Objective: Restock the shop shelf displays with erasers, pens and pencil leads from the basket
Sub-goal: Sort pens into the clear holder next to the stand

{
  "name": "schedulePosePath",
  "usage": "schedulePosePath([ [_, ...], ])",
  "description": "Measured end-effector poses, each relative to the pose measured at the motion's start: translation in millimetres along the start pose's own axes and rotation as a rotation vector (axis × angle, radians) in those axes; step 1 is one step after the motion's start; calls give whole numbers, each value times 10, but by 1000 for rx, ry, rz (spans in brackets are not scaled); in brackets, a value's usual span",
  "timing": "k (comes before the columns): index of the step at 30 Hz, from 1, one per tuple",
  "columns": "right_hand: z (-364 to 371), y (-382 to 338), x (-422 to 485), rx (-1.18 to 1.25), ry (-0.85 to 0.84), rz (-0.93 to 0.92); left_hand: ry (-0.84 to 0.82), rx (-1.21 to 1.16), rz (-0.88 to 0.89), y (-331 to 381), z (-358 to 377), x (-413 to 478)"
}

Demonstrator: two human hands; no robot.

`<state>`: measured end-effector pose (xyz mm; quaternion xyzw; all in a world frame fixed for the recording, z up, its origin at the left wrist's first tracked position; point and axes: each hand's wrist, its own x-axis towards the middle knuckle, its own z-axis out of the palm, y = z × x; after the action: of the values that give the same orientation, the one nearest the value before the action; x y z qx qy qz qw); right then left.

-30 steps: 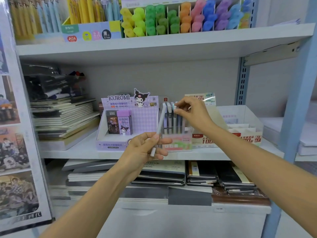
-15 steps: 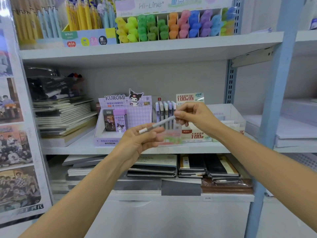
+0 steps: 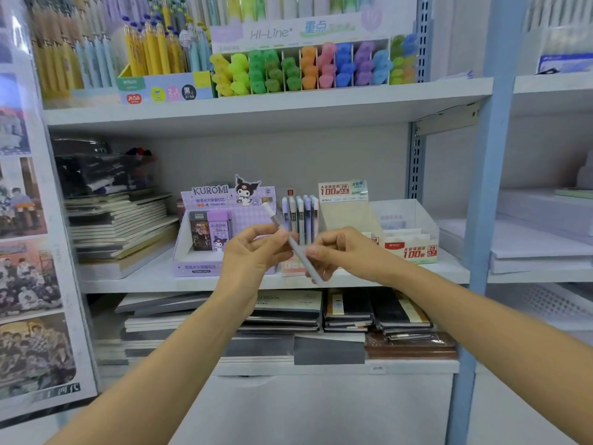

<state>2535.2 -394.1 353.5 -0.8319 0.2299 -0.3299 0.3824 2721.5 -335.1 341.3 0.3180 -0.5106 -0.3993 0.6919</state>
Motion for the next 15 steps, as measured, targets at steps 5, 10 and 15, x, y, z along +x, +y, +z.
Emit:
schedulePosePath([
  [5,35,-197,159,107,284,-144,16,193,75,-5,92,-7],
  [10,15,-269,273,41,244,-186,23,293,133,-21,173,12],
  [15,-228,-253,343,74,424,-221,38,660,252,-113,67,119],
])
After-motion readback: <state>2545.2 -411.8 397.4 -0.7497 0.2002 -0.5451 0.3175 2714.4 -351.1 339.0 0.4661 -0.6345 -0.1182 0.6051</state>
